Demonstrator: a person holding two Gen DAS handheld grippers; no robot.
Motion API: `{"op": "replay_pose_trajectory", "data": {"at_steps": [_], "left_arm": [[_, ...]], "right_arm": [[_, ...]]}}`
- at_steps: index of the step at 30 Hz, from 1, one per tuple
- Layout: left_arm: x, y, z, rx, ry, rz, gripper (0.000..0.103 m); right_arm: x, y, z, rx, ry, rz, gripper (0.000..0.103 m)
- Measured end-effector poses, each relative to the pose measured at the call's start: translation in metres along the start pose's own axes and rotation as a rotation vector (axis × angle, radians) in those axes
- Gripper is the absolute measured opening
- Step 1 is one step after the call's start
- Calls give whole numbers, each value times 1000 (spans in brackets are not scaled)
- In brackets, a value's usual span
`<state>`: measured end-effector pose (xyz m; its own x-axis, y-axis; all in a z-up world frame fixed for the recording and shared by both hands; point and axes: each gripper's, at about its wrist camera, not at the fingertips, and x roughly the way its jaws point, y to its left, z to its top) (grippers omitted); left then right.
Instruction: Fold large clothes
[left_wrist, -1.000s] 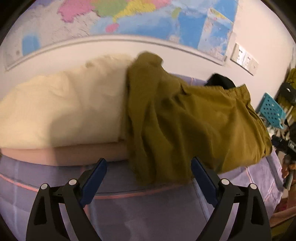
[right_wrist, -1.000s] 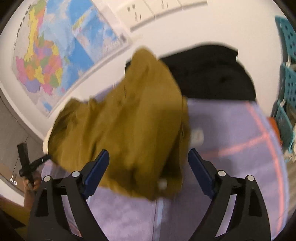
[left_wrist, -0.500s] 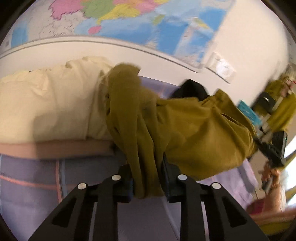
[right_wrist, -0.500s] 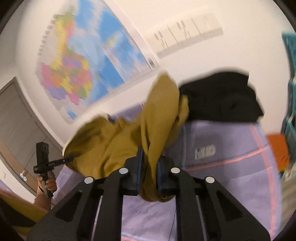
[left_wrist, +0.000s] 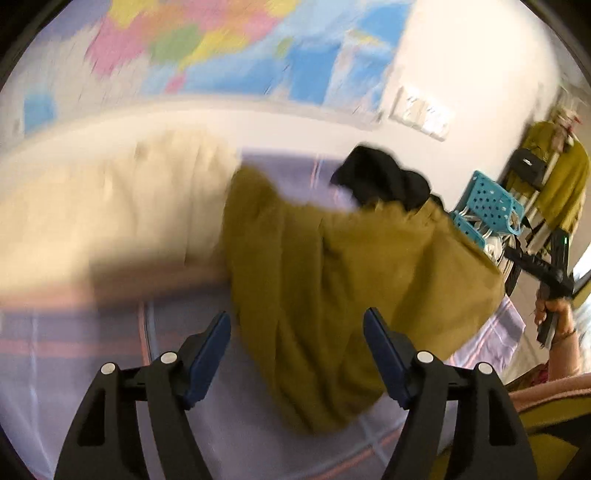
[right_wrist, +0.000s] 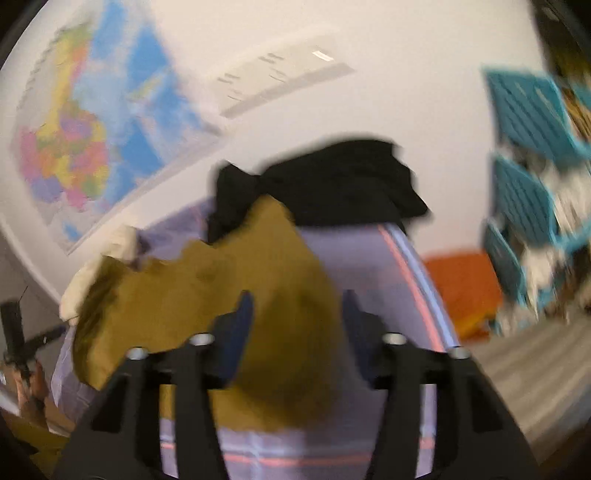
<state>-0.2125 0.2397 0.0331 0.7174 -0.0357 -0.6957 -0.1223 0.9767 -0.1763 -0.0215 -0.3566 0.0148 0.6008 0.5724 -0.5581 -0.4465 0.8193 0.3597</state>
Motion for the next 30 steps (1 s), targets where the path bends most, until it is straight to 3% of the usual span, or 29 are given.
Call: {"op": "replay_pose_trajectory", "data": {"at_steps": [5, 8, 12, 13, 14, 15, 18, 23, 30], "left_arm": [[37, -31, 32, 124, 10, 0, 71], [81, -34, 42, 118, 116, -14, 65], [138, -49, 43, 156, 243, 53, 63], [147, -48, 42, 155, 259, 66, 63], [152, -47, 42, 152, 267, 71, 63], [155, -46, 42, 147, 269, 77, 62], [156, -40, 45, 120, 258, 76, 58], [149, -36, 51, 90, 214, 102, 57], [144, -41, 54, 101, 181, 111, 57]], "right_arm": [[55, 59, 22, -173, 95, 60, 57], [105, 86, 27, -225, 206, 75, 58], [143, 94, 13, -281, 323, 28, 58], [149, 94, 11, -286, 338, 25, 52], [154, 96, 10, -307, 338, 15, 22], [158, 96, 10, -326, 340, -5, 3], [151, 90, 14, -309, 300, -5, 3], [123, 70, 40, -206, 149, 0, 3], [152, 64, 27, -180, 254, -23, 6]]}}
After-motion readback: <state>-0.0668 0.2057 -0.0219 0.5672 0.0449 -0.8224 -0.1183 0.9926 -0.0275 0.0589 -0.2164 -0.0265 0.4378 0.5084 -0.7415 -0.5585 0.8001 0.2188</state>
